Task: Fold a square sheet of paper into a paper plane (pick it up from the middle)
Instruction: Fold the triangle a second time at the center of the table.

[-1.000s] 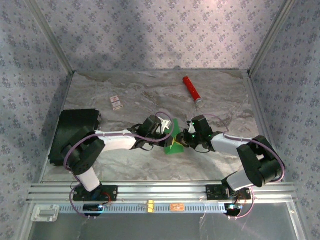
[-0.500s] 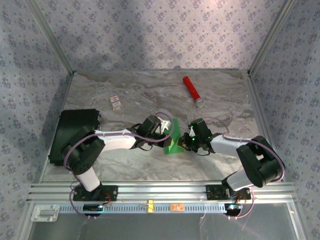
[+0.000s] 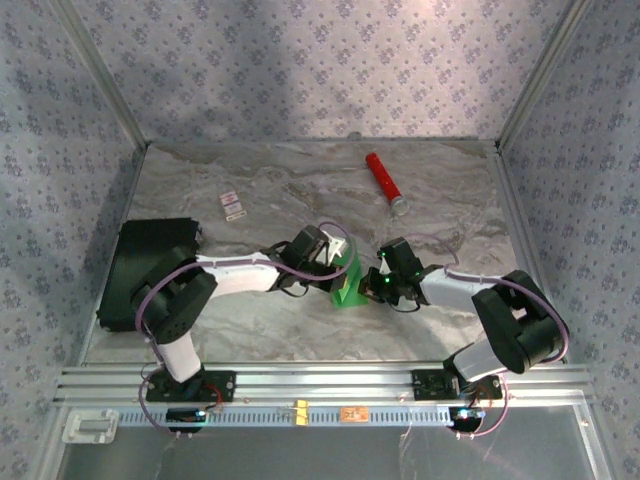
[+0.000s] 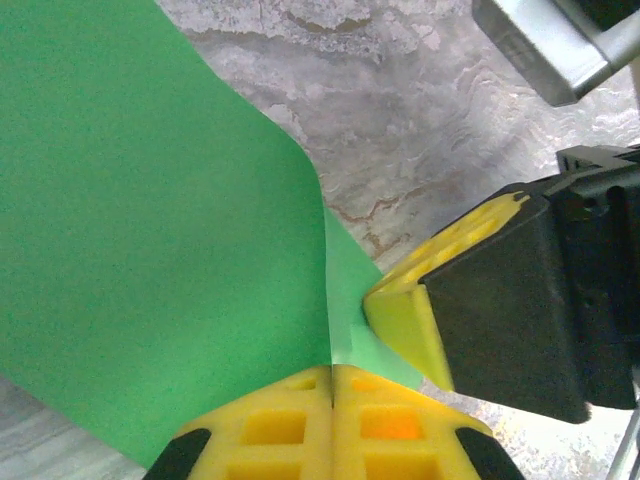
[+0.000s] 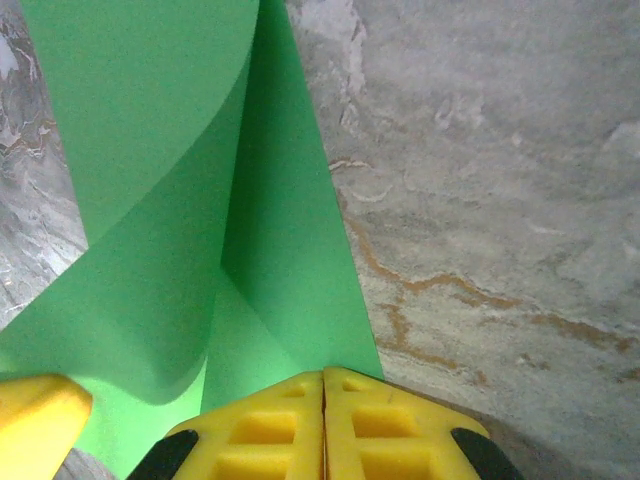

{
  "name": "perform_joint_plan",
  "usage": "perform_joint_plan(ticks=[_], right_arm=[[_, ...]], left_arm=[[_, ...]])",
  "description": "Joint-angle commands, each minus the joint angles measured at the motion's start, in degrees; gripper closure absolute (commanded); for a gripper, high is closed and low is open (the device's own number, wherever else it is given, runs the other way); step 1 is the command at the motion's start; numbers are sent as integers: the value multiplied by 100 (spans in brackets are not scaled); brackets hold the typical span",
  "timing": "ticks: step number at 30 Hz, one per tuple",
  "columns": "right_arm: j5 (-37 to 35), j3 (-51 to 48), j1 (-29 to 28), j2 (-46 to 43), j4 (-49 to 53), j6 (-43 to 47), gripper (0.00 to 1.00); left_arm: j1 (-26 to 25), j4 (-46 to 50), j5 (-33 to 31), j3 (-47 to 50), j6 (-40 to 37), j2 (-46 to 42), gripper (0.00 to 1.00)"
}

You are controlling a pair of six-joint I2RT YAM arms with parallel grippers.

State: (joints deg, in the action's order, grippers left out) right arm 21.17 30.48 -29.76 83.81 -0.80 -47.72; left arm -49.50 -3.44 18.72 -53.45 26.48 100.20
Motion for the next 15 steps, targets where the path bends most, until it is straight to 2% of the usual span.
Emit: perform_joint_plan(ticks=[1,10,15], right_arm=[[-333,-12,56,148,544,167,91],[-254,25,80,149,487,211,91],[38,66,76,106,245,187,90]], left_arm=[[38,398,-106,-264,-339,154,100],[58,701,-176,-270,-472,92,100],[85,679,-198,-200,-438,16,99]])
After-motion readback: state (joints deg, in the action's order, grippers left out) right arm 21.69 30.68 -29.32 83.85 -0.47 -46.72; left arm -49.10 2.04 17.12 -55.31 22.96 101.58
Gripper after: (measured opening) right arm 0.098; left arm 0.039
